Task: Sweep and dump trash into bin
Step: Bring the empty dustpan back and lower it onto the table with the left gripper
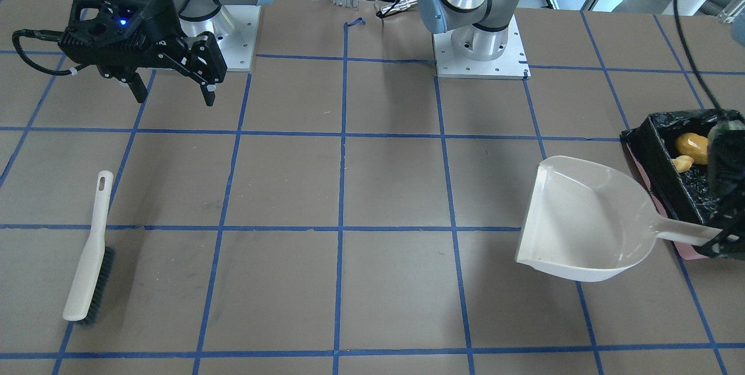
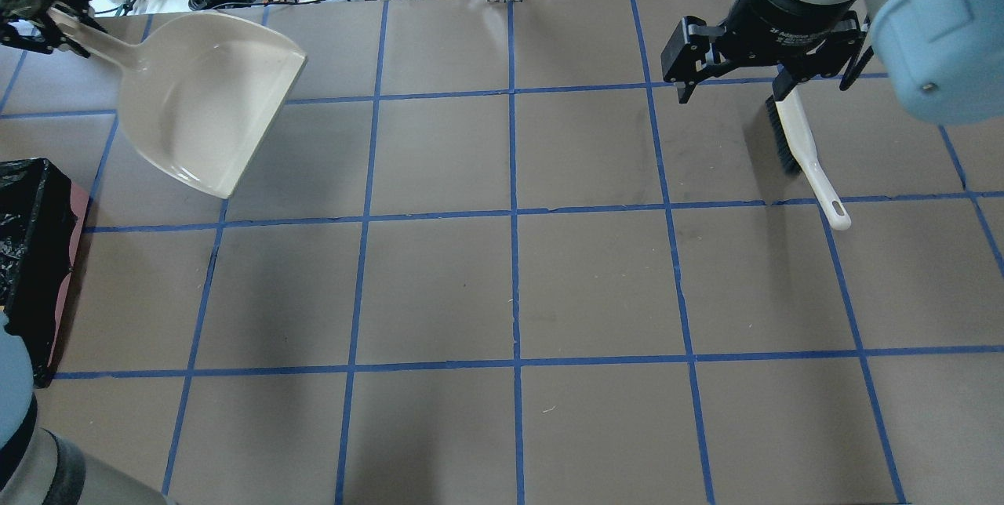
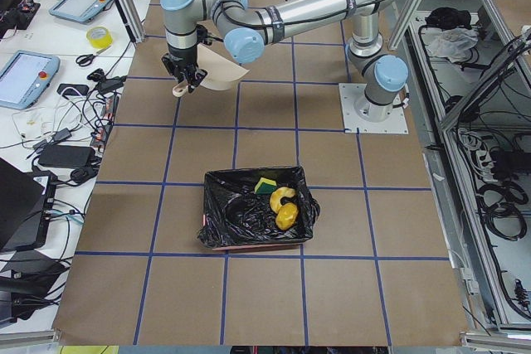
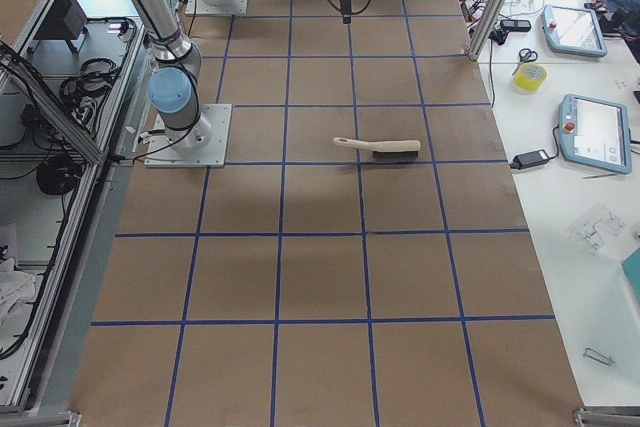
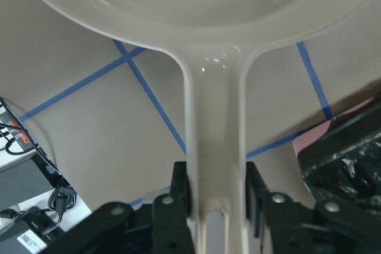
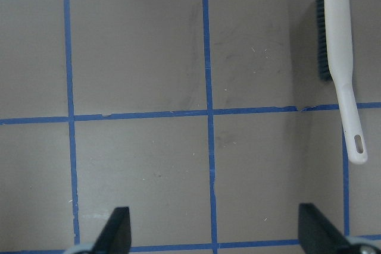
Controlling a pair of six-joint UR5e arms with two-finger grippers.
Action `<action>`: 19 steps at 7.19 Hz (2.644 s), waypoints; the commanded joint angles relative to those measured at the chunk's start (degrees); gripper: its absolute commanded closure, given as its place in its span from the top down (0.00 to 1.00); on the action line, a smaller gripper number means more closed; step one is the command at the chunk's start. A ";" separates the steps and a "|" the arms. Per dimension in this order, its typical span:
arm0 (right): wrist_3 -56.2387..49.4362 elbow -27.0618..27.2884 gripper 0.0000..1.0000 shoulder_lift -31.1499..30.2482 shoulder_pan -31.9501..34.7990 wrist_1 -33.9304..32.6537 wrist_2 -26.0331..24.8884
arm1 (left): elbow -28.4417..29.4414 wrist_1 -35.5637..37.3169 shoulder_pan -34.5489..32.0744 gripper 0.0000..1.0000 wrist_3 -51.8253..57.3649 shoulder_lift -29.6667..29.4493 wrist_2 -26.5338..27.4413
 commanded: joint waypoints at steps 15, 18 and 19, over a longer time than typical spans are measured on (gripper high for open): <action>-0.02 -0.02 1.00 0.08 0.09 0.12 0.00 | -4.70 8.02 -11.11 0.00 -35.44 -13.31 4.74; -0.02 -0.02 1.00 0.08 0.09 0.12 0.00 | -6.10 8.37 -11.02 0.00 -32.28 -12.87 4.56; -0.02 -0.02 1.00 0.08 0.09 0.12 0.00 | -6.11 8.28 -11.02 0.02 -32.28 -13.04 4.47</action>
